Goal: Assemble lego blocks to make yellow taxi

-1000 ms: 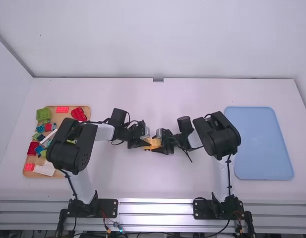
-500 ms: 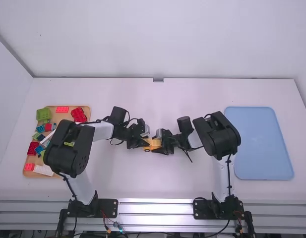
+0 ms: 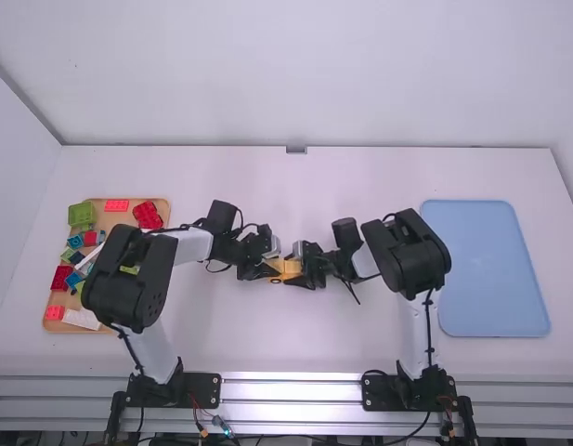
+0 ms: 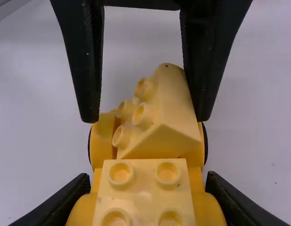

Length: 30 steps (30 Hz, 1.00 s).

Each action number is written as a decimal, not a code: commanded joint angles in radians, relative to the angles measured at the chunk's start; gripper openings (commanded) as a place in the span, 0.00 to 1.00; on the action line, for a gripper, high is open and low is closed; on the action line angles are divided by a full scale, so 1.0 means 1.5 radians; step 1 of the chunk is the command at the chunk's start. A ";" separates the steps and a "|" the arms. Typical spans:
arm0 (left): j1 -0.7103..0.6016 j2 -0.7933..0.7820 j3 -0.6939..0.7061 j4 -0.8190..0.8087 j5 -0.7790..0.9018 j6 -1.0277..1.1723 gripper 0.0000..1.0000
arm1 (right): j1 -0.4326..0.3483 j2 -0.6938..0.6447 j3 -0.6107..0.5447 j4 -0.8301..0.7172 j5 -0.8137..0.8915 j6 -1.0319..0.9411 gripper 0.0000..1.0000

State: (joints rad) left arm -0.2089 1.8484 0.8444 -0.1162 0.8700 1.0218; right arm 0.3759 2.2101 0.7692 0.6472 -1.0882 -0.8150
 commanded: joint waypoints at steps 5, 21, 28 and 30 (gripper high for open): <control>-0.003 -0.014 -0.004 0.022 -0.015 -0.003 0.54 | -0.002 0.013 0.003 -0.003 0.007 0.005 0.58; -0.010 -0.020 -0.057 0.129 -0.039 0.010 0.71 | -0.002 0.013 0.003 0.001 0.008 0.019 0.58; -0.006 -0.019 -0.119 0.279 -0.040 -0.048 0.70 | -0.001 0.013 0.003 0.001 0.007 0.020 0.58; -0.008 -0.019 -0.131 0.296 -0.042 -0.048 0.70 | -0.002 0.013 0.003 0.000 0.007 0.020 0.58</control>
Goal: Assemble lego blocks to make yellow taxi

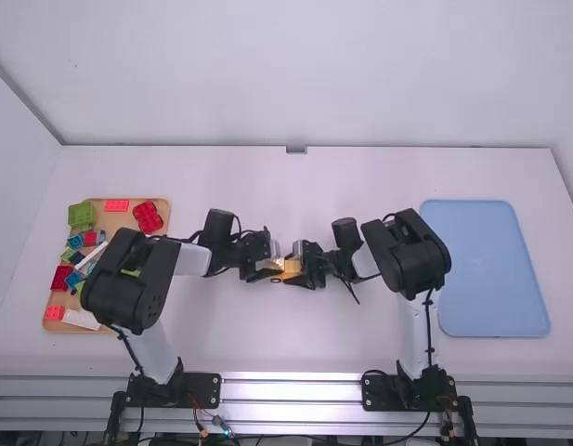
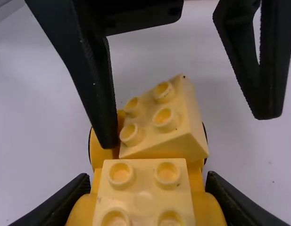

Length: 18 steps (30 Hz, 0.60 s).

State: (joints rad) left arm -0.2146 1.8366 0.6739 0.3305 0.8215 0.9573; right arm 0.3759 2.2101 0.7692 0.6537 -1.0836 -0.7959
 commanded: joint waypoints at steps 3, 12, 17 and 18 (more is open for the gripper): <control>-0.006 -0.011 -0.028 0.003 -0.036 -0.004 0.70 | -0.002 0.013 0.003 -0.004 0.004 0.009 0.58; -0.008 -0.011 -0.030 0.010 -0.058 0.004 0.60 | -0.003 0.013 0.003 -0.005 0.004 0.009 0.58; -0.015 -0.011 -0.030 0.005 -0.099 0.005 0.45 | -0.003 0.013 0.003 -0.004 0.004 0.009 0.58; -0.014 -0.011 -0.030 0.005 -0.100 0.000 0.41 | -0.003 0.013 0.003 -0.004 0.004 0.009 0.58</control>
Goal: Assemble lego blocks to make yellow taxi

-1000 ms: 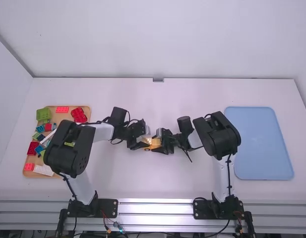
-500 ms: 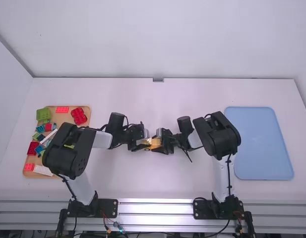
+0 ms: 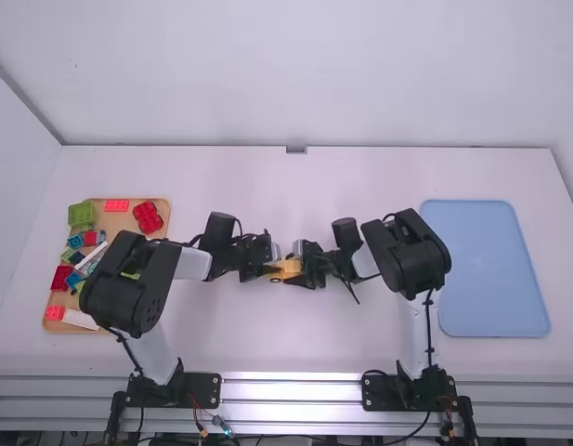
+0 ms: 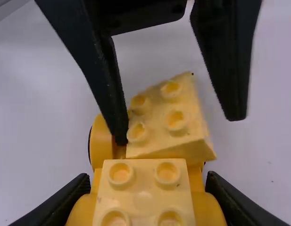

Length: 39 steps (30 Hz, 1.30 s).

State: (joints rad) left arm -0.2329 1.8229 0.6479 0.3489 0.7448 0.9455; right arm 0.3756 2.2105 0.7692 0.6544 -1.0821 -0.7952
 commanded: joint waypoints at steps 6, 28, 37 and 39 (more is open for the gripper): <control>-0.002 -0.002 -0.013 -0.005 -0.049 0.006 0.40 | -0.003 0.013 0.003 -0.005 0.003 0.009 0.58; -0.002 -0.002 -0.012 0.009 -0.031 -0.027 0.32 | -0.003 0.013 0.003 -0.005 0.003 0.009 0.58; -0.002 -0.002 -0.012 0.004 -0.031 -0.026 0.25 | -0.001 0.013 0.003 -0.005 0.003 0.009 0.58; -0.002 -0.003 -0.012 0.007 -0.031 -0.027 0.27 | -0.003 0.013 0.003 -0.005 0.003 0.009 0.58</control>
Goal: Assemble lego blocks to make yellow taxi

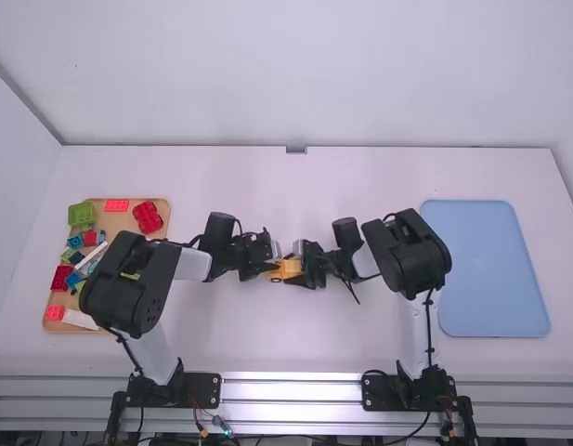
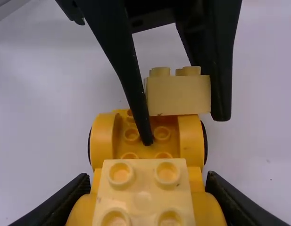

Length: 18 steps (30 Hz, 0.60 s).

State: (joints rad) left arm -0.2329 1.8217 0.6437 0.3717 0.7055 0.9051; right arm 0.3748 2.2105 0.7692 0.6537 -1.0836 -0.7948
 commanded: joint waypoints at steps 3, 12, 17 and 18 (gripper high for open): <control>-0.002 -0.009 -0.009 -0.011 -0.005 0.000 0.25 | -0.002 0.013 0.003 -0.005 0.004 0.009 0.58; -0.002 -0.068 -0.009 -0.046 0.058 0.000 0.24 | -0.001 0.013 0.003 -0.004 0.004 0.009 0.58; -0.002 -0.068 -0.009 -0.050 0.107 0.001 0.23 | -0.001 0.013 0.003 -0.004 0.004 0.009 0.58; -0.002 -0.068 -0.009 -0.052 0.116 0.005 0.23 | -0.001 0.013 0.003 -0.005 0.004 0.008 0.58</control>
State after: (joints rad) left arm -0.2329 1.7351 0.6399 0.2996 0.8085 0.9054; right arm 0.3748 2.2105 0.7692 0.6525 -1.0859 -0.7925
